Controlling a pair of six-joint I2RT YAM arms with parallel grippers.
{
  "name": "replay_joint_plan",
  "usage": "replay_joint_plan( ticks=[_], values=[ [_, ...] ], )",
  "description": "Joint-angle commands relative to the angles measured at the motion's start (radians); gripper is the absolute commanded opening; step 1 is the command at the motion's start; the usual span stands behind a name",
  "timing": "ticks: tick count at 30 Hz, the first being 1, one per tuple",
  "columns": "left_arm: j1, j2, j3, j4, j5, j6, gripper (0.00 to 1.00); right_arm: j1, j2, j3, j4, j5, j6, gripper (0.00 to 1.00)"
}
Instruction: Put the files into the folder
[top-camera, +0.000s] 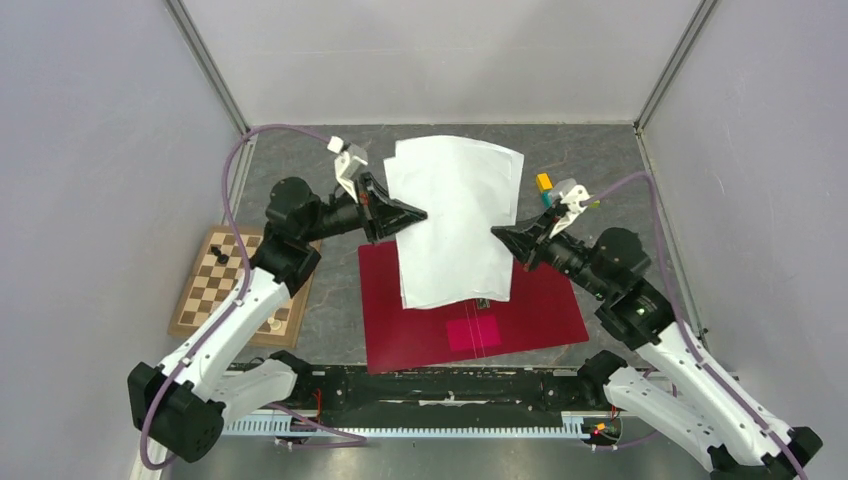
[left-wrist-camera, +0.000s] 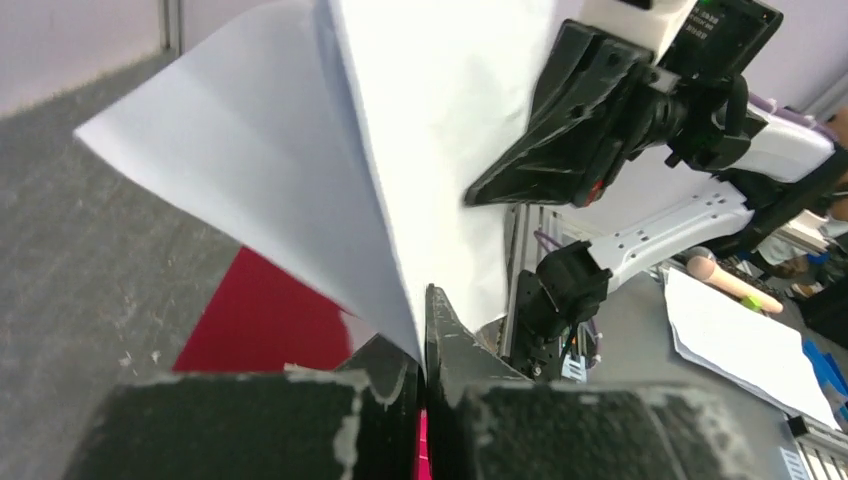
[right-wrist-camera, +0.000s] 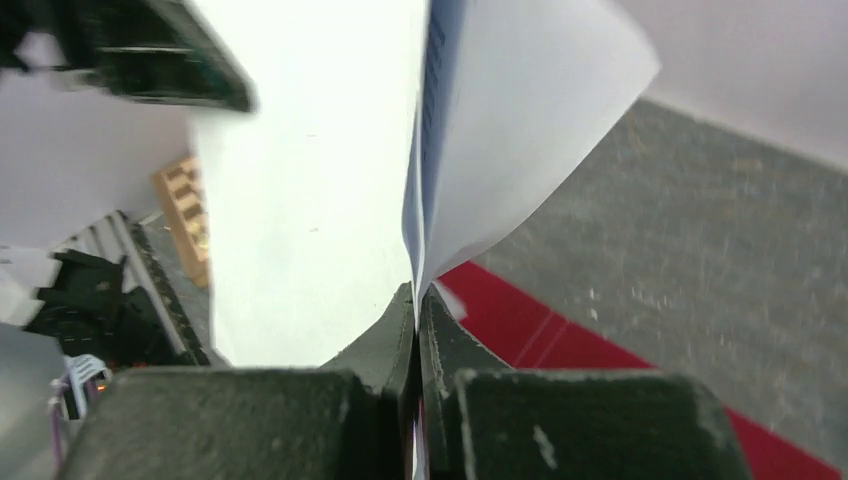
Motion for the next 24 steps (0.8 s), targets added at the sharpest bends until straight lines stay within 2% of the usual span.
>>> replay_joint_plan(
  ticks=[1, 4, 8, 12, 16, 20, 24],
  values=[
    [-0.146, -0.058, -0.059, -0.13, -0.326, 0.164, 0.02, 0.006, -0.001, -0.172, 0.227, 0.111, 0.078, 0.0],
    [-0.266, -0.061, -0.121, -0.131, -0.519, 0.222, 0.02, 0.019, -0.004, -0.281, 0.348, 0.164, 0.088, 0.0],
    [-0.354, -0.082, -0.227, -0.032, -0.705, 0.249, 0.02, 0.055, 0.01, -0.366, 0.44, 0.213, 0.077, 0.0],
    [-0.392, -0.112, -0.302, 0.002, -0.77, 0.3, 0.02, 0.092, -0.008, -0.438, 0.5, 0.238, 0.093, 0.0],
    [-0.447, -0.165, -0.425, 0.107, -0.846, 0.311, 0.03, 0.129, -0.055, -0.528, 0.541, 0.26, 0.096, 0.0],
    [-0.494, -0.18, -0.487, 0.124, -0.89, 0.319, 0.07, 0.146, -0.074, -0.599, 0.576, 0.26, 0.093, 0.0],
    [-0.532, -0.188, -0.536, 0.168, -0.933, 0.307, 0.13, 0.152, -0.1, -0.656, 0.617, 0.248, 0.094, 0.1]
  ],
)
